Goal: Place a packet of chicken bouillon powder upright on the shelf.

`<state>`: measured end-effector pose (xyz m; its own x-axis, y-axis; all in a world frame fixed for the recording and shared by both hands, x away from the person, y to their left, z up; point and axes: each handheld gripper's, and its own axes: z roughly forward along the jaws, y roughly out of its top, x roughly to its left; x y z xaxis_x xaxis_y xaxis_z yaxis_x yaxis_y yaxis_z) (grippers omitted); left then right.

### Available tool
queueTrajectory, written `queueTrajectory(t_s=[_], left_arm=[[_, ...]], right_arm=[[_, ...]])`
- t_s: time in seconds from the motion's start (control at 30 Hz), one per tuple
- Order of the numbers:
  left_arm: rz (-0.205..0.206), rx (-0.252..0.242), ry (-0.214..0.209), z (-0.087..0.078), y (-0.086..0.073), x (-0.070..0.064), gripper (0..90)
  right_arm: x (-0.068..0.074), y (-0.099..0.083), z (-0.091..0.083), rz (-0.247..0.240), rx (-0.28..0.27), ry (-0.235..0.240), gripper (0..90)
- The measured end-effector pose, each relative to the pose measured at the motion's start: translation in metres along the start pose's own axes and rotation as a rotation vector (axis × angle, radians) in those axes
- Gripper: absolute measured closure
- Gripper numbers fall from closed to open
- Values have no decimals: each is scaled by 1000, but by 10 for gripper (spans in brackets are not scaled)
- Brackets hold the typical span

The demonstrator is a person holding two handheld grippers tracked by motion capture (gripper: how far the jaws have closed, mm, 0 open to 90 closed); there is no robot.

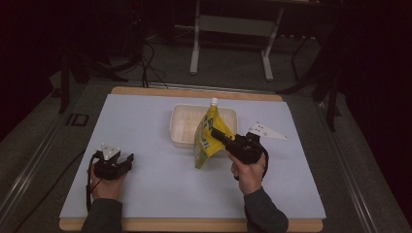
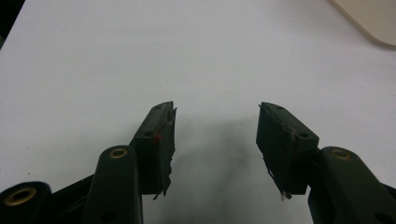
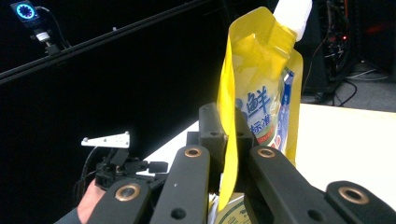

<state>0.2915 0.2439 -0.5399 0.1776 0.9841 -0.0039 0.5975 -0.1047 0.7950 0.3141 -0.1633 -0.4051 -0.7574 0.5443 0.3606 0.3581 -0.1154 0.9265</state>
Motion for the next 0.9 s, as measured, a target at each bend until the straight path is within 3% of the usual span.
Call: queueTrajectory(t_s=[0.9], left_arm=[[0, -1, -2, 0, 0, 0, 464]], right_arm=[[-12, 12, 13, -24, -27, -68, 895]])
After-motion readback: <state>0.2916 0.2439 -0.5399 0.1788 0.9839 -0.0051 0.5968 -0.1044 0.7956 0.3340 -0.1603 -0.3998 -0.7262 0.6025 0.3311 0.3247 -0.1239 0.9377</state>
